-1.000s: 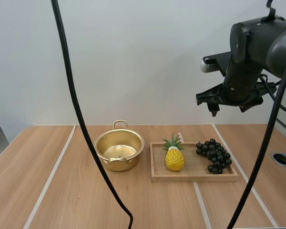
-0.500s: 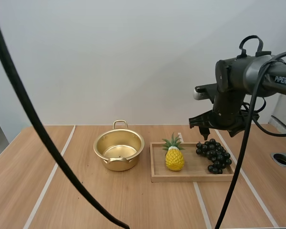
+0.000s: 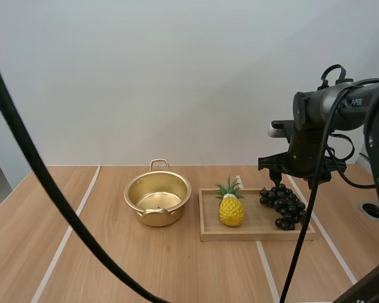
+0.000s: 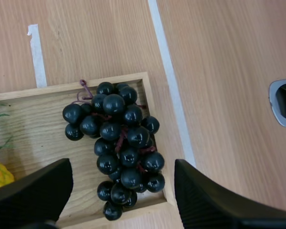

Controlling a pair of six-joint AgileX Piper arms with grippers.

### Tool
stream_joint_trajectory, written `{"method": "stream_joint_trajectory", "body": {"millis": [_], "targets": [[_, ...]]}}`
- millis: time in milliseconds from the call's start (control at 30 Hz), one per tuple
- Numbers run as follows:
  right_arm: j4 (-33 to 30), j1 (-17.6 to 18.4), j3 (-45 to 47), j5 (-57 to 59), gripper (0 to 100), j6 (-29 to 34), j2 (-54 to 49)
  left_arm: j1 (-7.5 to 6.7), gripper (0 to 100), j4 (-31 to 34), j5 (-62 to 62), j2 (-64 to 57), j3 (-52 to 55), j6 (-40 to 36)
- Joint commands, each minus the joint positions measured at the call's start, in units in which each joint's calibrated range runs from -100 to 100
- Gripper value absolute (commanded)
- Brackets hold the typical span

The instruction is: Open the pot, put the grape inside, and close it

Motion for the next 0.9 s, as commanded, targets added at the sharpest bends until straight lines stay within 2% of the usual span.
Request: {"method": "stream_joint_trajectory", "body": {"millis": [0, 867], "targets": [[0.49, -0.21, 0.16, -1.93, 100, 0.22, 1.53, 0.08, 0, 0.54, -0.50, 0.14, -0.39, -0.62], [-1.54, -0.23, 0.16, -12.30, 100, 0.22, 16.24, 0.08, 0, 0.54, 0.69, 0.25, -0.39, -0.53]]}}
